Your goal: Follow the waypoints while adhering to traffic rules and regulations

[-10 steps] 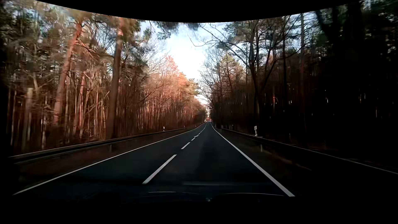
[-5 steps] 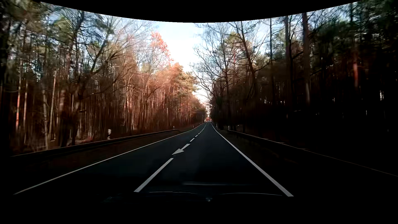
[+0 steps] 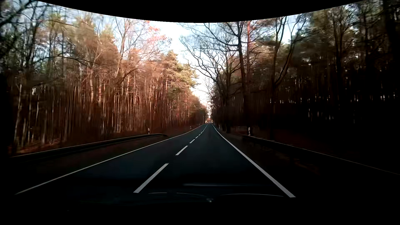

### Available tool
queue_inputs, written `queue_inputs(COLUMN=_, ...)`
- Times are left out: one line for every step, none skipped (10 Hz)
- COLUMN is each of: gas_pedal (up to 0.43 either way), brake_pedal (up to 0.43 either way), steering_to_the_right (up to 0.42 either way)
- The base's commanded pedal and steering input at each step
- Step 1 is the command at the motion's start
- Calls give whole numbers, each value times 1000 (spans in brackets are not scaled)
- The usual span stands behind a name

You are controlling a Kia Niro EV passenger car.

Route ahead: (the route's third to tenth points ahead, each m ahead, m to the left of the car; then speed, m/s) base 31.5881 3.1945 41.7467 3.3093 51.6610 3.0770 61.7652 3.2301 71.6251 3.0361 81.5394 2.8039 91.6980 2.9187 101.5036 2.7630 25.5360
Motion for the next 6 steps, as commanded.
queue_inputs(gas_pedal=39, brake_pedal=0, steering_to_the_right=-2)
queue_inputs(gas_pedal=39, brake_pedal=0, steering_to_the_right=-2)
queue_inputs(gas_pedal=39, brake_pedal=0, steering_to_the_right=-1)
queue_inputs(gas_pedal=39, brake_pedal=0, steering_to_the_right=-2)
queue_inputs(gas_pedal=39, brake_pedal=0, steering_to_the_right=-2)
queue_inputs(gas_pedal=47, brake_pedal=0, steering_to_the_right=-2)
